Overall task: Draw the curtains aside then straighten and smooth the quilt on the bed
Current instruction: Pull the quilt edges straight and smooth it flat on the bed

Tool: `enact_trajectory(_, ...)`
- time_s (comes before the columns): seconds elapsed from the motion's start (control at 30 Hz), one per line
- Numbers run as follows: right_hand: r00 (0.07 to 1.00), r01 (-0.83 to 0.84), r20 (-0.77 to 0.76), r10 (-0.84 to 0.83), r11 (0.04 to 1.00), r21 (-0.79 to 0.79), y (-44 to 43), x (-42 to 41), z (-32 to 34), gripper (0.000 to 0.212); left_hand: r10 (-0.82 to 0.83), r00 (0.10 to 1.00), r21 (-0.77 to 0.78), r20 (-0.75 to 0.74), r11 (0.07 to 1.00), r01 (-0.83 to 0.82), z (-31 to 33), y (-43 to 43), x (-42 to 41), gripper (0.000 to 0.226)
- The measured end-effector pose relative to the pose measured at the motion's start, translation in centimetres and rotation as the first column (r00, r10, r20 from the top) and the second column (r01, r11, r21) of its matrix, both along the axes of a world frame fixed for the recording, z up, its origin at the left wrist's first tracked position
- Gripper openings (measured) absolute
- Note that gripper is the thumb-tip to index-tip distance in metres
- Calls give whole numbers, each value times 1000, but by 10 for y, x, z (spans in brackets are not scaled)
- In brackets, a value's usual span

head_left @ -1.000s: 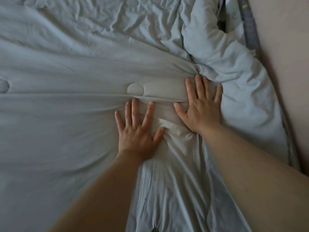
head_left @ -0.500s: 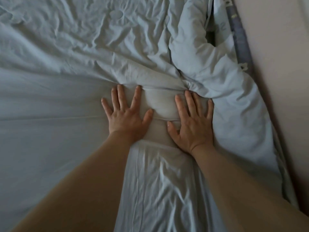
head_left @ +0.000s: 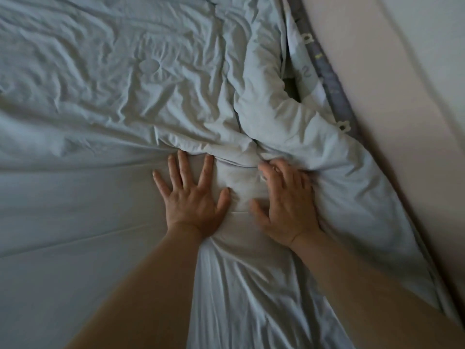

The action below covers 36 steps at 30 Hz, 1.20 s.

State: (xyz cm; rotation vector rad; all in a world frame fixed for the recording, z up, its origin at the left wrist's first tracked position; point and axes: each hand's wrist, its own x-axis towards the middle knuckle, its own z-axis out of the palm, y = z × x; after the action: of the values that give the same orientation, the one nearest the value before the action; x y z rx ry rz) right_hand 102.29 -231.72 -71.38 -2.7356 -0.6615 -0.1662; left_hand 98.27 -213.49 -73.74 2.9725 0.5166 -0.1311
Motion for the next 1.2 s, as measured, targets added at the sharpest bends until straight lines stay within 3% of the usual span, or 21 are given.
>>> enact_trajectory(0.07, 983, 119, 124, -135, 985, 126, 11, 29, 14, 58, 3, 1000, -14, 14, 1000, -3, 1, 1, 0, 84)
enact_trajectory(0.17, 929, 339, 154, -336, 941, 3, 29, 75, 47, 47, -6, 1000, -26, 24, 1000, 6, 2, 3, -1, 83)
enact_trajectory(0.27, 918, 372, -97, -385, 919, -134, 39, 114, 72, 34, -15, 1000, -28, 24, 999, 16, 1, 5, -2, 83)
enact_trajectory(0.37, 836, 330, -398, -378, 925, -186, 43, 135, 86, 33, -18, 999, -25, 34, 1000, 18, 1, 5, -1, 83)
enact_trajectory(0.47, 739, 254, -559, -377, 924, -287, 43, 138, 95, 32, -17, 998, -34, 53, 999, 19, 1, 5, -1, 83)
enact_trajectory(0.6, 621, 193, -698, -357, 933, -305, 48, 138, 96, 26, -22, 998, -43, 58, 999, 25, 1, 5, -1, 82)
enact_trajectory(0.67, 678, 206, -627, -383, 918, -338, 51, 145, 93, 30, -19, 998, -47, 67, 999, 22, 2, 5, -2, 81)
enact_trajectory(0.73, 835, 352, -322, -447, 883, -311, 35, 162, 92, 40, -18, 995, -55, 93, 998, 23, 2, 6, -3, 80)
enact_trajectory(0.77, 859, 454, -137, -493, 857, -243, 22, 170, 95, 37, -27, 993, -56, 119, 998, 34, 2, 6, -4, 79)
enact_trajectory(0.83, 823, 567, 53, -565, 814, -126, 0, 181, 94, 29, -47, 985, -52, 164, 997, 56, 1, 6, -4, 79)
enact_trajectory(0.97, 729, 684, 93, -678, 727, -59, 13, 168, 58, 40, -40, 987, -69, 157, 996, 51, 0, 5, -3, 79)
enact_trajectory(1.03, 797, 587, 184, -576, 809, -13, 38, 144, 39, 51, -37, 989, -65, 145, 997, 46, 0, 7, -3, 79)
enact_trajectory(1.1, 961, 219, 189, -200, 972, -86, 60, 116, 22, 62, -30, 990, -67, 138, 997, 40, 0, 8, -3, 80)
enact_trajectory(1.17, 988, -92, 97, 123, 958, -273, 65, 103, 6, 65, -30, 991, -56, 134, 998, 38, 0, 7, -4, 79)
enact_trajectory(1.2, 991, -71, 85, 103, 944, -323, 58, 106, 3, 64, -33, 990, -54, 134, 998, 40, 0, 7, -3, 79)
